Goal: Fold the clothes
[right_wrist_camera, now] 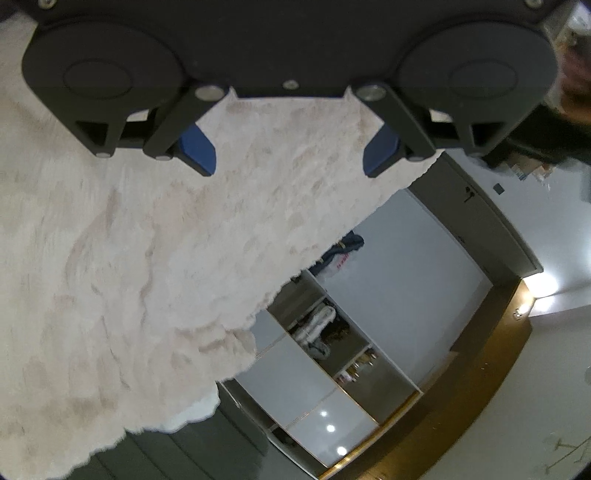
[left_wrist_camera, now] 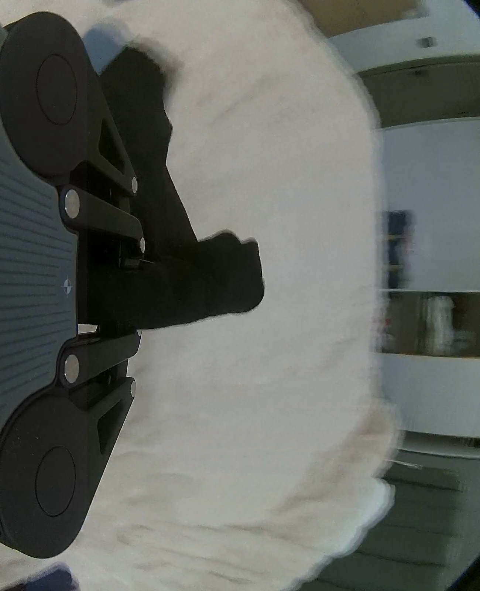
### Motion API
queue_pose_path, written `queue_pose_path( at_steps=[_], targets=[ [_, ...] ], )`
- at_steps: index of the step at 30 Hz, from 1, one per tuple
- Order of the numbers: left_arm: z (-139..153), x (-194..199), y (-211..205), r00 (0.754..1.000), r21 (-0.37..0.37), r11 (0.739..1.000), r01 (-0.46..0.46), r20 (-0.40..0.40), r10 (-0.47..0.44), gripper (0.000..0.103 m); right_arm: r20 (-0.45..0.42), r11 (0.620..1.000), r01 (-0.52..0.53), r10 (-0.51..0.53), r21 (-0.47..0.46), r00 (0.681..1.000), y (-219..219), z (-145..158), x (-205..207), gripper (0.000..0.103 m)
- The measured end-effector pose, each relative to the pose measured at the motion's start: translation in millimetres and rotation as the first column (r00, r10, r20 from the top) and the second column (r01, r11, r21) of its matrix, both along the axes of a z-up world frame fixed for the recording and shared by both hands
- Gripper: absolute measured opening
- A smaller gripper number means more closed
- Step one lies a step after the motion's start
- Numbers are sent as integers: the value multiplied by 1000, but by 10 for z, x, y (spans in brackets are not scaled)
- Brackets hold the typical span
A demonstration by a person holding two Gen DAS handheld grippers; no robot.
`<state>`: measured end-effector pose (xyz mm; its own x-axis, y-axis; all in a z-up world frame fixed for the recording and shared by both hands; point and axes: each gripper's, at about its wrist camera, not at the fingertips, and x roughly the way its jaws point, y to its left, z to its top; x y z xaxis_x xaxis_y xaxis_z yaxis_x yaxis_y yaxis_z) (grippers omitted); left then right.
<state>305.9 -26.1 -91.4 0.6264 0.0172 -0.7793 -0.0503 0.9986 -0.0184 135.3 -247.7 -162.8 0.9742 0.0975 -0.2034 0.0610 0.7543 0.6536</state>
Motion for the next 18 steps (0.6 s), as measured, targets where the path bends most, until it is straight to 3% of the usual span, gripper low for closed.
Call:
queue_pose_path(
  at_steps=[2,4,6,8,10,12,13,14,15,16,18],
  targets=[
    [-398,22,-488,999,47,999,-6,-45,8,15,21,999,33,-33,12,999,-48,10,-73,86],
    [-546,-33,-877,999,130,991,27,-34,-23,37,54,997,71,-73,32,996,-125,14,-169,87],
    [-551,-72,-1066,997,154,986,71,-32,-67,51,70,998,60,-62,37,996,-180,24,-180,87],
    [-400,-129,-965,988,29,989,142,-63,-140,60,78,998,56,-58,36,995,-217,19,-157,89],
    [-140,-215,-761,978,-123,973,195,-50,-203,65,82,998,55,-58,40,995,-251,8,-123,91],
    [169,-372,-406,965,-316,915,250,8,-261,66,68,996,54,-59,77,996,-296,-33,-53,91],
    [311,-464,-174,964,-383,886,259,55,-258,72,60,995,49,-55,87,997,-310,-45,-28,91],
    [522,-561,147,964,-458,848,268,122,-238,79,37,996,30,-33,88,999,-297,-63,30,91],
    [713,-653,503,965,-501,826,257,184,-188,91,15,996,11,-12,90,1000,-284,-82,87,91],
    [838,-724,860,965,-512,828,229,229,-125,99,9,996,2,-3,87,1000,-277,-82,68,91],
    [844,-835,1470,966,-515,842,160,256,-28,100,-30,997,-60,61,57,998,-200,-98,160,92]
  ],
)
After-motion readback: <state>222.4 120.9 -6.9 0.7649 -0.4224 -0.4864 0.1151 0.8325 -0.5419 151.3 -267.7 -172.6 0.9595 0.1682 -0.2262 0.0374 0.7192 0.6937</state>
